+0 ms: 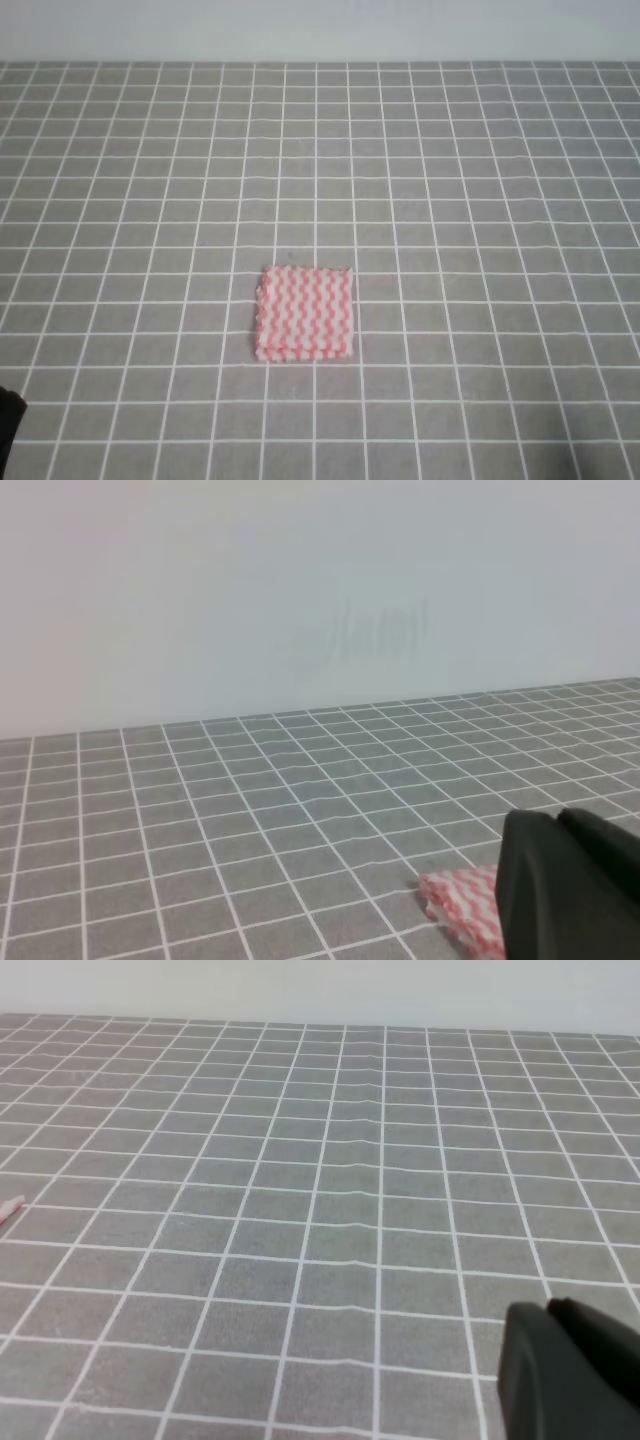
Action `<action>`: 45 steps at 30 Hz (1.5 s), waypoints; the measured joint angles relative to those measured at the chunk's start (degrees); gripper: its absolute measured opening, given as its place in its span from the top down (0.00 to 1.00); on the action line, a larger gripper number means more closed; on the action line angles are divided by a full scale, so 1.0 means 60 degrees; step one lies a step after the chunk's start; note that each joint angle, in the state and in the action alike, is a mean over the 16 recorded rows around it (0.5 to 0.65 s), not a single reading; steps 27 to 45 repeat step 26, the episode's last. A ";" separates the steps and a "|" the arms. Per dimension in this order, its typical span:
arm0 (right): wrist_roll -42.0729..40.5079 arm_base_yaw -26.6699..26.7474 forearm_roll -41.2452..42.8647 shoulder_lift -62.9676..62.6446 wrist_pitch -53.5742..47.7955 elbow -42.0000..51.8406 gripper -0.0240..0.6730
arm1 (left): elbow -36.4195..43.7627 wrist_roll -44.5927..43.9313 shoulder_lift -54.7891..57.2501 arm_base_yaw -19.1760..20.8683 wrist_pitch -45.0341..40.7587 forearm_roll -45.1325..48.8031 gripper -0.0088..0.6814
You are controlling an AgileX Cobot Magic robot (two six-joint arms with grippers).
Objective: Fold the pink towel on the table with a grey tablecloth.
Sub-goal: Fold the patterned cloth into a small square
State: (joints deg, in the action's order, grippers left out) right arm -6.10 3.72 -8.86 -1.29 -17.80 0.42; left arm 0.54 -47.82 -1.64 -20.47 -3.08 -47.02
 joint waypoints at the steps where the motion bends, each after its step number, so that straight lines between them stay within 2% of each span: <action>1: 0.0000 0.0000 0.0000 0.0000 0.0000 0.0000 0.99 | 0.0012 0.0024 -0.0009 0.0000 -0.0011 0.0129 0.99; 4: 0.0000 -0.0001 0.0000 0.0010 0.0000 0.0000 0.99 | 0.0012 0.0241 -0.0009 0.0019 -0.0119 0.0701 0.99; 8: 0.0000 0.0000 0.0001 0.0000 0.0000 0.0014 0.99 | 0.0012 0.1342 0.0001 0.0261 -0.0454 0.2047 0.99; 19: 0.0000 -0.0002 -0.0001 0.0019 -0.0027 -0.0014 0.99 | -0.0023 0.4784 -0.0003 0.1683 -0.2334 0.5458 0.99; 26: 0.0000 -0.0004 -0.0004 0.0039 -0.0055 -0.0043 0.99 | -0.0005 0.5174 -0.0031 0.2183 -0.2967 0.5611 0.99; 45: 0.0000 -0.0004 -0.0004 0.0039 -0.0055 -0.0043 0.99 | -0.0005 0.5174 -0.0031 0.2183 -0.2967 0.5611 0.99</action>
